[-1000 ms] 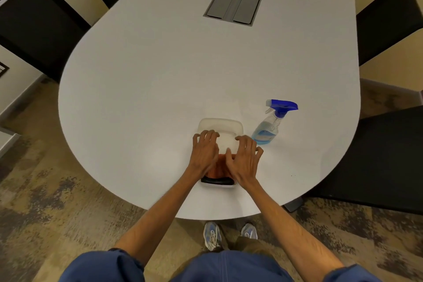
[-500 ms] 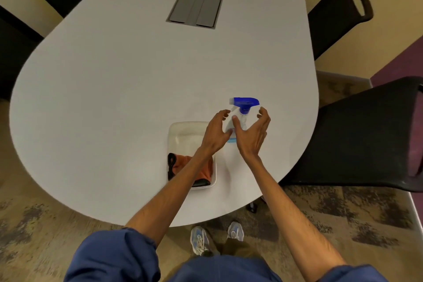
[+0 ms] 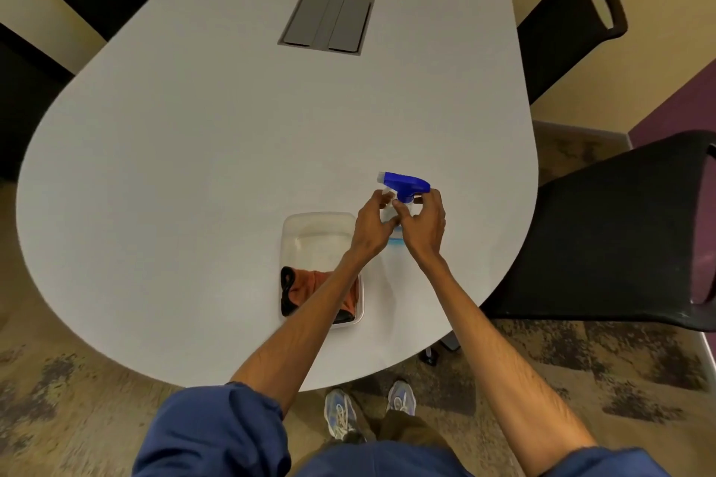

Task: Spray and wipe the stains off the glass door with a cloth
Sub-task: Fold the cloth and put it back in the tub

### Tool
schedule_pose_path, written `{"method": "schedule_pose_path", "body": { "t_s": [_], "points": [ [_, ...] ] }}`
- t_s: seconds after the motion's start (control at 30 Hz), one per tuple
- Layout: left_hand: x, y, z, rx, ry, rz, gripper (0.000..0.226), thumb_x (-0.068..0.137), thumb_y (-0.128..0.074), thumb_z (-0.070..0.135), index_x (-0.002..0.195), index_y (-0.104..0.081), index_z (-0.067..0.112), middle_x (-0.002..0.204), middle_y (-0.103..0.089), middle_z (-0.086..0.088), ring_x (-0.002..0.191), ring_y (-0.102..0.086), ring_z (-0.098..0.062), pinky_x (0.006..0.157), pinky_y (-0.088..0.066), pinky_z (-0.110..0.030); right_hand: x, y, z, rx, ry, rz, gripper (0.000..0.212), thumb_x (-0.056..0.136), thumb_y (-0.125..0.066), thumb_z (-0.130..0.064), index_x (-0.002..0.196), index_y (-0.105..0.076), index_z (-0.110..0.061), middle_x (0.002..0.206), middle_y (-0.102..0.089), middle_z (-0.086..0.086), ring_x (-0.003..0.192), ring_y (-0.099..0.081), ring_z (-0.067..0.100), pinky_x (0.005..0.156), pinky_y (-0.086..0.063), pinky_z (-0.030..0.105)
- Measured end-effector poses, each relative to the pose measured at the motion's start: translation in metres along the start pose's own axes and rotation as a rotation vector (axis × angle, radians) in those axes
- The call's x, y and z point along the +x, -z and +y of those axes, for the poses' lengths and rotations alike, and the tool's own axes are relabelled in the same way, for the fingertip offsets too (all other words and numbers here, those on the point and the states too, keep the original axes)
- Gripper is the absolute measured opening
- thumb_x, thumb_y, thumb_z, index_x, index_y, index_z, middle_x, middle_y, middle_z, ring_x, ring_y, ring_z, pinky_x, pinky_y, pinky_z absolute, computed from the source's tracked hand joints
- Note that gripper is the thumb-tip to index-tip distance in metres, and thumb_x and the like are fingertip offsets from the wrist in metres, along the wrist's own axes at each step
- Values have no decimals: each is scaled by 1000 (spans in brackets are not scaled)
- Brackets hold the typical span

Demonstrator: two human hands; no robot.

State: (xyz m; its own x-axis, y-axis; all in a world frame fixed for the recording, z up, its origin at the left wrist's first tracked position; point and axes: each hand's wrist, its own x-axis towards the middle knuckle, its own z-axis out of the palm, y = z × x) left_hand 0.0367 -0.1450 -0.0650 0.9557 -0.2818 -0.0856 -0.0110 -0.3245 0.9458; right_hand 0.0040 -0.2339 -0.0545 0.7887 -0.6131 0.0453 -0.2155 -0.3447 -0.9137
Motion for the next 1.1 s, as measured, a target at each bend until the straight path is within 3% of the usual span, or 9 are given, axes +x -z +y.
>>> {"method": "schedule_pose_path", "body": {
  "t_s": [0.07, 0.13, 0.23, 0.5, 0.67, 0.77, 0.87, 1.0, 1.1],
  "points": [
    [0, 4, 3, -38, -30, 37, 37, 94, -64, 14, 127, -54, 1, 121, -65, -15, 111, -63, -26, 101, -51, -37, 0, 3, -12, 17, 75, -4, 38, 89, -71, -12, 123, -56, -4, 114, -61, 6, 100, -59, 15, 82, -53, 20],
    [2, 13, 11, -66, -80, 71, 35, 92, -67, 17, 124, -56, 6, 115, -67, -6, 105, -63, -15, 94, -52, -26, 2, 7, -31, 33, 149, 3, 35, 89, -71, -13, 121, -57, -6, 110, -58, -1, 98, -57, 9, 84, -56, 33],
    [5, 33, 28, -74, -159, 153, 36, 89, -71, 27, 120, -59, 15, 108, -67, 6, 96, -63, -3, 82, -48, -8, 9, 11, -62, 34, 271, -8, 34, 89, -71, -16, 120, -59, -8, 112, -61, 2, 99, -58, 9, 84, -55, 29],
    [-2, 107, 30, 135, -301, 284, 52, 79, -70, 47, 118, -67, 13, 109, -73, -4, 90, -66, -11, 76, -51, -14, 3, -18, -102, 59, 392, -116, 40, 87, -75, -24, 120, -61, -7, 115, -66, 9, 98, -61, 13, 76, -54, 24],
    [-20, 138, 9, 161, -252, 327, 56, 78, -67, 57, 119, -68, 18, 112, -73, 1, 90, -65, -1, 75, -51, -9, -13, -46, -101, 100, 378, -200, 42, 83, -79, -29, 117, -63, -11, 109, -67, 1, 94, -61, 8, 74, -52, 18],
    [-31, 149, -5, 162, -205, 335, 53, 79, -70, 52, 121, -68, 20, 113, -73, 3, 92, -66, 1, 74, -51, -8, -24, -60, -95, 101, 365, -260, 43, 81, -80, -31, 117, -63, -14, 106, -66, -3, 92, -62, 7, 77, -54, 24],
    [-40, 155, -23, 163, -134, 311, 48, 82, -75, 40, 123, -67, 17, 116, -72, 3, 96, -66, 0, 77, -53, -12, -35, -71, -83, 75, 344, -322, 46, 80, -81, -33, 119, -63, -15, 106, -68, -2, 92, -63, 7, 78, -53, 21],
    [-48, 151, -42, 166, -16, 227, 46, 84, -76, 27, 125, -64, 9, 120, -71, -5, 103, -67, -13, 89, -58, -33, -48, -79, -62, 12, 302, -379, 44, 79, -82, -32, 116, -64, -15, 103, -68, -1, 88, -60, 5, 74, -39, 6],
    [-53, 144, -49, 134, 57, 186, 45, 86, -74, 24, 126, -62, 7, 121, -69, -9, 107, -66, -19, 96, -56, -40, -55, -81, -47, -20, 245, -390, 44, 79, -82, -30, 116, -63, -13, 104, -69, 1, 89, -59, 5, 72, -36, 2]
  ]
}}
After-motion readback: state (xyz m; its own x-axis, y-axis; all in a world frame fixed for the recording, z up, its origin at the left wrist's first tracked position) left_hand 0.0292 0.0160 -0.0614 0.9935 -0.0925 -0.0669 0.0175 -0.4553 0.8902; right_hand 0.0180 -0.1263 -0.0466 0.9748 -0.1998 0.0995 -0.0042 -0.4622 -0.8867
